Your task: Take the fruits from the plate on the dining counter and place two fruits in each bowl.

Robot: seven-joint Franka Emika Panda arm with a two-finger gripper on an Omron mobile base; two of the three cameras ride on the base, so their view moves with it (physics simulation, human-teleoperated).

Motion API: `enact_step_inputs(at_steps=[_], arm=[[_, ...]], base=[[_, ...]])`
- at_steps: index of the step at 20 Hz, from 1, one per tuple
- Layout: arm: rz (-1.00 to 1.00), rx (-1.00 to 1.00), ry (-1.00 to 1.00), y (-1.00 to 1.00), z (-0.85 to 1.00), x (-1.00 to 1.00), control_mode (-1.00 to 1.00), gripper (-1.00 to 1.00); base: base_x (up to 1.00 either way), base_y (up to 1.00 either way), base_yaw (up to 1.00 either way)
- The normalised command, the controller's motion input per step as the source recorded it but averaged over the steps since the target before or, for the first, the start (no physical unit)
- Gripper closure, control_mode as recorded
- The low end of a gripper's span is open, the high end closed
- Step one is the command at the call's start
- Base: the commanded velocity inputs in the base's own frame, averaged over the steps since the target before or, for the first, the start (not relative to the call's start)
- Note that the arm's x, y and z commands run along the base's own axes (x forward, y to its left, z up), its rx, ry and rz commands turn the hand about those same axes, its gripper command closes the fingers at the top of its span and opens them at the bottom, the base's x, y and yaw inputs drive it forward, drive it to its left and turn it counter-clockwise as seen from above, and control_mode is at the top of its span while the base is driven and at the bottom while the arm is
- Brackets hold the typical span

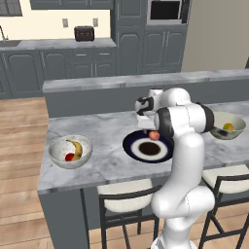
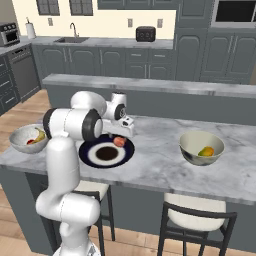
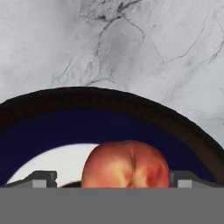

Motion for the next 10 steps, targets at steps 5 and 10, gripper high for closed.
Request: enact_step_inputs(at_steps=[5,10], arm=[[0.00,0.00,0.04,-0.04,-0.05,-0.10,-1.00,-1.00],[0.00,0.00,0.04,0.01,-0.06,-0.32,-1.00,-1.00]], base=[[0.00,0.00,0.00],[0.00,0.00,0.00]])
